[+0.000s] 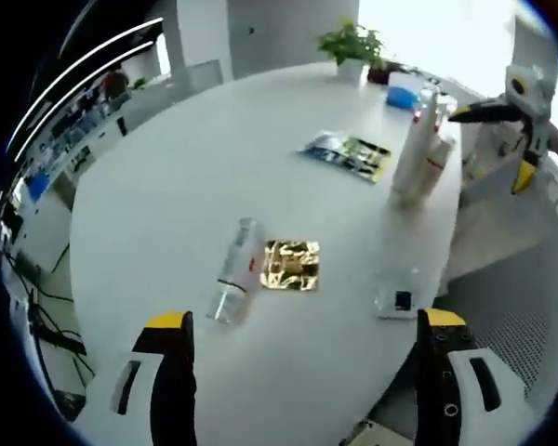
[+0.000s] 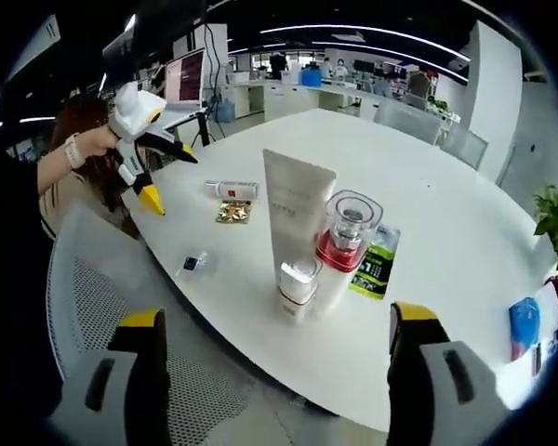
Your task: Arrange the skincare products in the storage area until every visible bottle or jar stands upright without overlapping.
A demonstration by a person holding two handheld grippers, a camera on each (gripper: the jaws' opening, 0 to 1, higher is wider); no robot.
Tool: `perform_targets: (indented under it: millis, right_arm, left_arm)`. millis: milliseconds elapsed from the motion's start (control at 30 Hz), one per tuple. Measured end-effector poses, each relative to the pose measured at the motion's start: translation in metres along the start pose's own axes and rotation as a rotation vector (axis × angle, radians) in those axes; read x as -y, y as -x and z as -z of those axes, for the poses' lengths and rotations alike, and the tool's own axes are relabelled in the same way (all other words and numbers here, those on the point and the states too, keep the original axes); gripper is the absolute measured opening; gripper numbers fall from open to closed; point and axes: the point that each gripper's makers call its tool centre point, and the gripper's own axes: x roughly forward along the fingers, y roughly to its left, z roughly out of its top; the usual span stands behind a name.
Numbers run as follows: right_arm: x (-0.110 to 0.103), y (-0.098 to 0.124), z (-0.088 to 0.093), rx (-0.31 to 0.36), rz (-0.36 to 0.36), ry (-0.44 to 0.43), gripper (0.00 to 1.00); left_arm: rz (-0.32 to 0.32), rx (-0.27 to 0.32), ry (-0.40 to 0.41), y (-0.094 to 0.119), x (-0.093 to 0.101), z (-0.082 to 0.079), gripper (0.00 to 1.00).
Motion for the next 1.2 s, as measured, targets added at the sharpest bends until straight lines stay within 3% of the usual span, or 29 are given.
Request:
perform_targets:
  millis: [133, 200, 367, 500, 567, 700, 800, 1033, 1100, 1133, 1200]
  right_arm:
    - [-0.002, 0.001, 0.0, -0.001, 0.043, -0.024, 1.0]
    - [-0.003, 0.0, 0.0, -0.001, 0.057, -0.042, 1.0]
    - [-0.007, -0.003, -0.001, 0.0, 0.089, -0.08, 1.0]
    - [-0.014, -0.003, -0.004, 0.002, 0.098, -0.095, 1.0]
    - [-0.017, -0.005, -0.005, 0.002, 0.102, -0.107, 1.0]
    - [-0.021, -0.006, -0.003, -0.006, 0.1, -0.126, 1.0]
    - [-0.02, -0.007, -0.002, -0.013, 0.109, -0.131, 1.0]
    - [-0.018, -0.003, -0.005, -0.012, 0.142, -0.144, 1.0]
    - [-0.018, -0.002, -0.005, -0.016, 0.14, -0.146, 1.0]
    - [-0.018, -0.002, -0.005, -0.016, 0.141, -0.146, 1.0]
    - [-0.019, 0.0, -0.005, -0.023, 0.143, -0.144, 1.0]
  left_arm:
    - [-0.042, 0.021, -0.07, -0.008, -0.031, 0.003, 0.96]
    - [-0.032, -0.002, -0.095, -0.013, -0.04, 0.01, 0.92]
    - [-0.003, 0.026, -0.097, -0.032, -0.055, 0.013, 0.8]
    - [0.013, 0.042, -0.099, -0.04, -0.06, 0.012, 0.68]
    - [0.049, 0.081, -0.072, -0.046, -0.059, 0.006, 0.63]
    - [0.04, 0.098, -0.083, -0.055, -0.067, 0.001, 0.44]
    - [0.057, 0.088, -0.07, -0.06, -0.069, 0.002, 0.45]
    - [0.067, 0.068, -0.097, -0.07, -0.066, 0.007, 0.22]
    - [0.063, 0.097, -0.088, -0.071, -0.065, 0.003, 0.2]
    - [0.064, 0.072, -0.083, -0.07, -0.065, 0.008, 0.18]
    - [0.069, 0.083, -0.108, -0.069, -0.064, 0.006, 0.17]
